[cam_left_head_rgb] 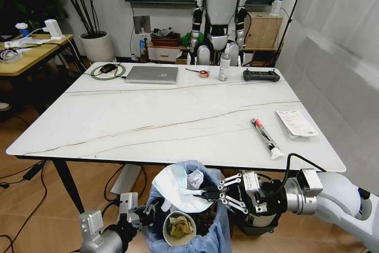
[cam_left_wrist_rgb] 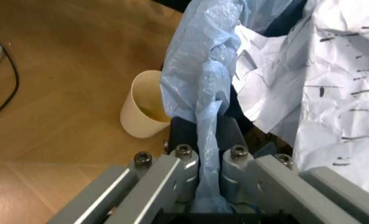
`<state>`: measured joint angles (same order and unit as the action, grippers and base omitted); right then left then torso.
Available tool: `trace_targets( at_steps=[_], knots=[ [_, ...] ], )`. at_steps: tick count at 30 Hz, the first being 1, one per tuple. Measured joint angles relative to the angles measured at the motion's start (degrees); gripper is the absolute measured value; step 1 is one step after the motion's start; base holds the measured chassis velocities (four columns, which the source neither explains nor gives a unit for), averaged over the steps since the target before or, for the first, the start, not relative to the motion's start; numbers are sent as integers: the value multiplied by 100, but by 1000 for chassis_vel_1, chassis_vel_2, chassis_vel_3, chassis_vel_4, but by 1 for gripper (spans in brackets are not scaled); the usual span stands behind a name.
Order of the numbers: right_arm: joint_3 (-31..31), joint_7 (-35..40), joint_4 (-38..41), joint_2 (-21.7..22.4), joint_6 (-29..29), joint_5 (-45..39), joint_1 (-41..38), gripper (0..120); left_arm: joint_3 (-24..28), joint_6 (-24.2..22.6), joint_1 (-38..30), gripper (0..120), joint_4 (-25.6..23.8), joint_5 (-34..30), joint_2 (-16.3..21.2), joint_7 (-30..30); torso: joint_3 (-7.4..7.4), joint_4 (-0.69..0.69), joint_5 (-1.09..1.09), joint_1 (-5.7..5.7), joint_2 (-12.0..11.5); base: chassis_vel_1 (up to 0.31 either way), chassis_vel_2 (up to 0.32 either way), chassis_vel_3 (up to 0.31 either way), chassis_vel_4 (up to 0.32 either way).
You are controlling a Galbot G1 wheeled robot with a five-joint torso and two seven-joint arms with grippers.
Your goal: Pick up the trash bin and place the trash from the table into it.
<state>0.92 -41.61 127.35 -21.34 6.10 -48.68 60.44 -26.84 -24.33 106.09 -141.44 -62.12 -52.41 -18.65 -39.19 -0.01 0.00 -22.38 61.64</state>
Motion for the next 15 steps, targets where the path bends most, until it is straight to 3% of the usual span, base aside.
trace_targets(
  at_steps=[4,15],
  knots=[
    [6,-12,-3,-10,-11,62,13,4,-30,0,17,0,-31,-15,5,1,0,0,0,0,0,0,0,0,0],
    [119,-122,-78,39,-21,119,62,46,-85,-14,25,0,-97,-62,18,-43,0,0,0,0,0,0,0,0,0]
  ],
)
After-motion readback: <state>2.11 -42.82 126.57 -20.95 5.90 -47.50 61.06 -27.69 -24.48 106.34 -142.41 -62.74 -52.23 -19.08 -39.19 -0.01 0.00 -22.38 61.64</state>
